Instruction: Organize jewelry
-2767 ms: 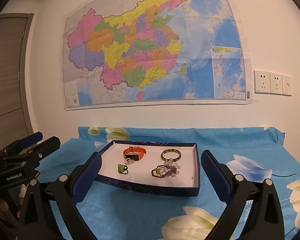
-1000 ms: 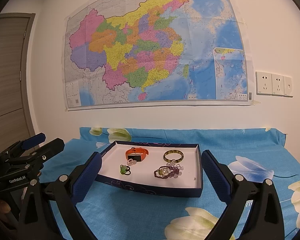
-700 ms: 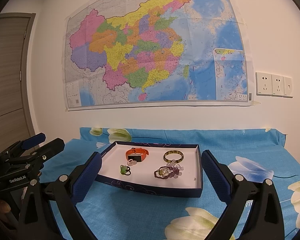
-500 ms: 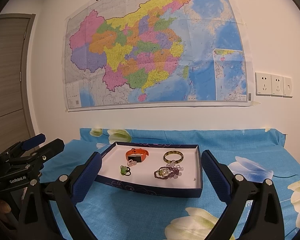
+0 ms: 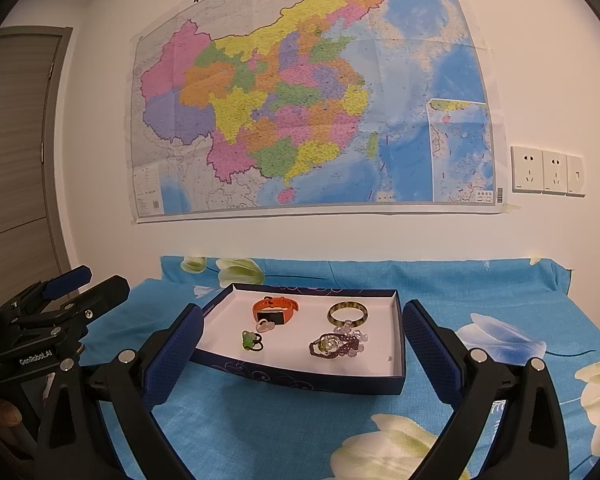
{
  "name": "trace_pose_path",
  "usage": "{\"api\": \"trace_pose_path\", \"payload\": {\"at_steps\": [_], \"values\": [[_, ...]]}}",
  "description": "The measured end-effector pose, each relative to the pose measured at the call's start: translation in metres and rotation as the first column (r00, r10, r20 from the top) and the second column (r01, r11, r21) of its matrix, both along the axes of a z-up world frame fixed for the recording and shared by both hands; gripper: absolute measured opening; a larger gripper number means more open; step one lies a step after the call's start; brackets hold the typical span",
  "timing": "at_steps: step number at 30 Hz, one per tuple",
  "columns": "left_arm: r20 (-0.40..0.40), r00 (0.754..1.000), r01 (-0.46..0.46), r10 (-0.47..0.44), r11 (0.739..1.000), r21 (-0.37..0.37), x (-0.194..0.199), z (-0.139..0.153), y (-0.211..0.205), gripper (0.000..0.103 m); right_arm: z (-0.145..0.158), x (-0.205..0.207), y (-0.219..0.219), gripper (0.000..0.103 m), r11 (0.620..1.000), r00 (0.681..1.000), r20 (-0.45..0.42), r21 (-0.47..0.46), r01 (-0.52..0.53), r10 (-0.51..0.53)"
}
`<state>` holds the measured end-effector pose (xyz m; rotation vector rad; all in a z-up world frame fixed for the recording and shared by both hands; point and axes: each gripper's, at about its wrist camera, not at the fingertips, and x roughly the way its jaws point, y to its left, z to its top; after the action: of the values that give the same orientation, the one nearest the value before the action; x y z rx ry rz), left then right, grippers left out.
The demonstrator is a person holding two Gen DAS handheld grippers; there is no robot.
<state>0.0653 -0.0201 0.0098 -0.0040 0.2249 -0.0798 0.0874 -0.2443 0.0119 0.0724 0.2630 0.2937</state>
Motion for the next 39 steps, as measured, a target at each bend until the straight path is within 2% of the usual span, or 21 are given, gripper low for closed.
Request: {"api": "trace_pose_path", "payload": {"at_steps": [39], "values": [[0.002, 1.000, -0.002, 0.002, 1.000, 0.002, -0.0012, 0.0010, 0.0005, 0.097, -0.0008, -0.0019, 0.0029, 0.096, 1.000, 1.000, -0.005, -0.002, 0.002, -0.002]]}}
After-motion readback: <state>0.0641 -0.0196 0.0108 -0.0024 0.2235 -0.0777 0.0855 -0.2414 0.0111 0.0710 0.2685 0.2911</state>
